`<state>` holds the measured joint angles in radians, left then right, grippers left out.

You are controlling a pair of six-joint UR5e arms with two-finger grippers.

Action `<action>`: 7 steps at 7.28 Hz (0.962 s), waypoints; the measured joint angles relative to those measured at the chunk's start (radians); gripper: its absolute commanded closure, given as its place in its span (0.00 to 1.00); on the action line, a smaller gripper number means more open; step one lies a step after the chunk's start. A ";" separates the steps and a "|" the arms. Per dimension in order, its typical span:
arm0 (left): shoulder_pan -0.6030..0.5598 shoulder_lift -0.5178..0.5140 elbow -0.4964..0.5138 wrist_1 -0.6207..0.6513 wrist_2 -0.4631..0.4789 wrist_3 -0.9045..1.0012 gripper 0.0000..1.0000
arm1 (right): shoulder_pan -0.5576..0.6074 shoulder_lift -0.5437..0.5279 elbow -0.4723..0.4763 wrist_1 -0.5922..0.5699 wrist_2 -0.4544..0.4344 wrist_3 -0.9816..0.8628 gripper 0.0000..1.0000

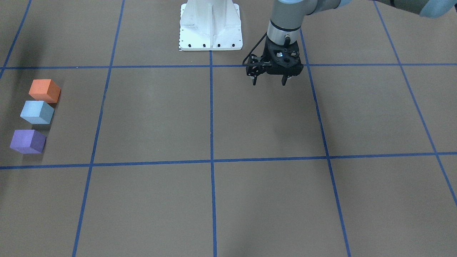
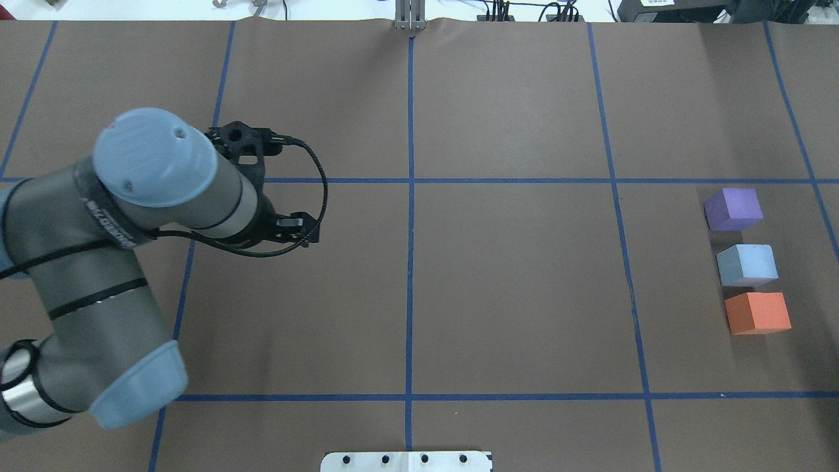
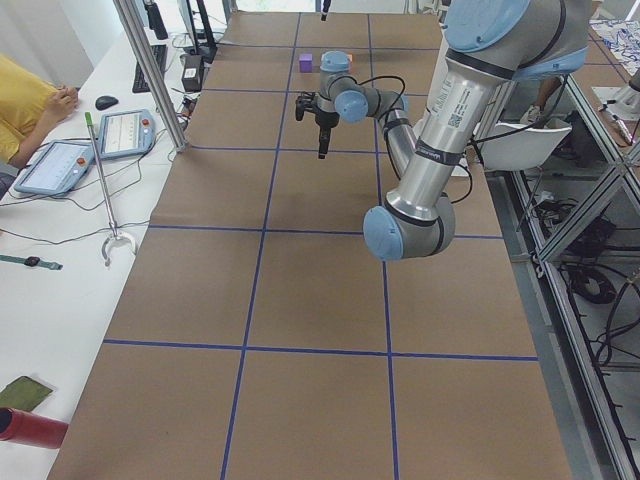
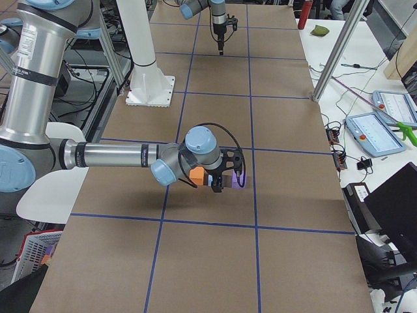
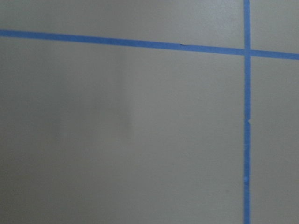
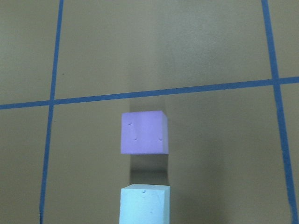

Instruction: Place blue block between orange and purple blocks

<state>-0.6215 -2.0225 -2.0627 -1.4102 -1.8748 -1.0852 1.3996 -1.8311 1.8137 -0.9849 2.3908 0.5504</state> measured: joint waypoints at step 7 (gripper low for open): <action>-0.719 0.396 0.140 -0.005 -0.445 1.112 0.00 | 0.244 0.261 -0.032 -0.721 -0.012 -0.623 0.00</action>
<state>-1.3409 -1.6263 -1.9229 -1.4153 -2.3201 0.0270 1.6438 -1.5697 1.7815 -1.7058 2.3790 -0.0726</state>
